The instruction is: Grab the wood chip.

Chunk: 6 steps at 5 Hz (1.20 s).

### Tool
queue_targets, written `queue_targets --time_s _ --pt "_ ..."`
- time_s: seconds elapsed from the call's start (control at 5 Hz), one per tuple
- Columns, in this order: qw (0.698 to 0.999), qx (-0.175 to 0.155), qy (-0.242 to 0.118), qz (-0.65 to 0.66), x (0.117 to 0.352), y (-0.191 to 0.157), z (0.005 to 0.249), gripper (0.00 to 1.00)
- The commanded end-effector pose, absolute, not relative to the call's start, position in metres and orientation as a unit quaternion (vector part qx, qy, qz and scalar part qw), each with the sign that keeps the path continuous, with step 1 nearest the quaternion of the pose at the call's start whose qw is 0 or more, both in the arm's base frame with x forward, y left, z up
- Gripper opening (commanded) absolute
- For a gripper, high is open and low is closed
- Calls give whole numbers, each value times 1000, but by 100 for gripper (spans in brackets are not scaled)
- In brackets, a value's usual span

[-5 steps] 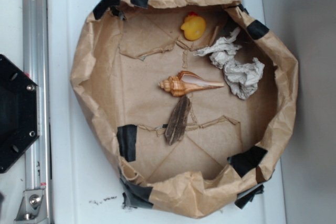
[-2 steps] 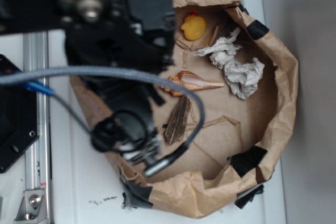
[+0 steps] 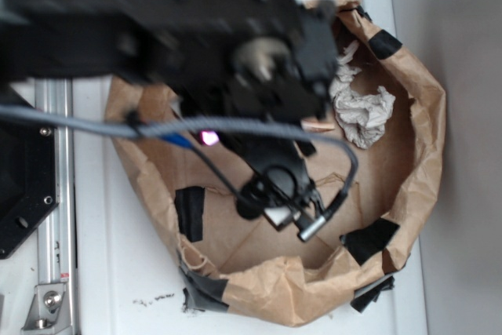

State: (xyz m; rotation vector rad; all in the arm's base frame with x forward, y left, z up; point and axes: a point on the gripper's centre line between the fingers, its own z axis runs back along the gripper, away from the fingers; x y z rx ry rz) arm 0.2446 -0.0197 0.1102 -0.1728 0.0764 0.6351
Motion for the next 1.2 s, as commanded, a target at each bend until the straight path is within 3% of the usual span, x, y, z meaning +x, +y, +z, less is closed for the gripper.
queue_targets --time_s 0.0,0.2,0.4,0.6,1.0 --pt "954 -109 29 279 255 -43 56 100" --pt "960 -110 22 255 256 -65 30 100" --pt "964 -98 10 248 257 -75 19 100" --pt "963 -98 5 250 255 -74 13 0" --pt "962 -98 -15 253 253 -56 34 0"
